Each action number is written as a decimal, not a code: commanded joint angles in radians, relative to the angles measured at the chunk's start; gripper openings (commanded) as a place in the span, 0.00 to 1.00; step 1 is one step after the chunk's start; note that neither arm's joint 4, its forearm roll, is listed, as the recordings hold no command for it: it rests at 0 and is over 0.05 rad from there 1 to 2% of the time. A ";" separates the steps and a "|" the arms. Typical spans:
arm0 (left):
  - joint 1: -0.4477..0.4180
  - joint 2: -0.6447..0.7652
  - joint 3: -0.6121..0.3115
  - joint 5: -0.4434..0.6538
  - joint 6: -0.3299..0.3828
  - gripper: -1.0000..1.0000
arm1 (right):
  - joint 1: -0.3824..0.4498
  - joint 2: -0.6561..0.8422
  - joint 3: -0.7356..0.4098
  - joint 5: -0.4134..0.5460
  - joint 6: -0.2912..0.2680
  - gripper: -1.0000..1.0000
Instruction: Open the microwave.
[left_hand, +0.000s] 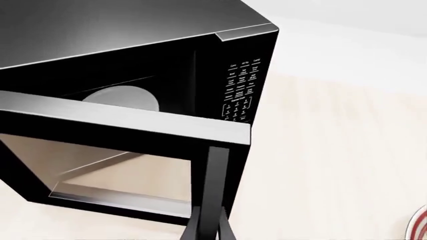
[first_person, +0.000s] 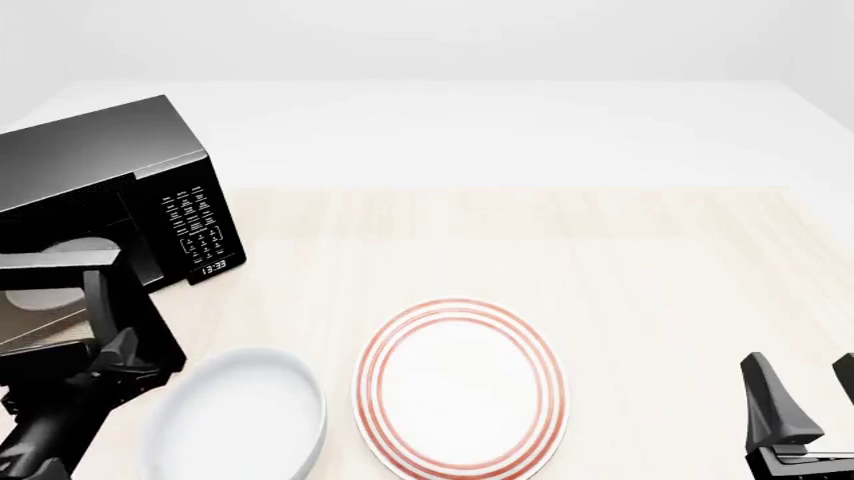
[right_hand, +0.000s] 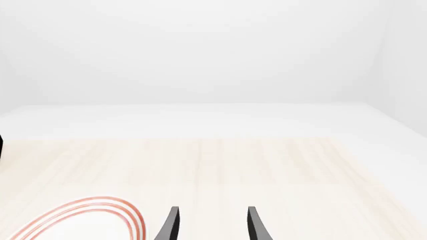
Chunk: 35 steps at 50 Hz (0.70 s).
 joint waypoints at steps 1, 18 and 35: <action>-0.088 -0.067 -0.046 -0.118 -0.027 0.00 | 0.000 0.000 0.000 0.000 0.000 1.00; -0.076 -0.077 -0.037 -0.123 -0.007 0.00 | 0.000 0.000 0.000 0.000 0.000 1.00; -0.041 -0.092 -0.027 -0.118 -0.028 1.00 | 0.000 0.000 0.000 0.000 0.000 1.00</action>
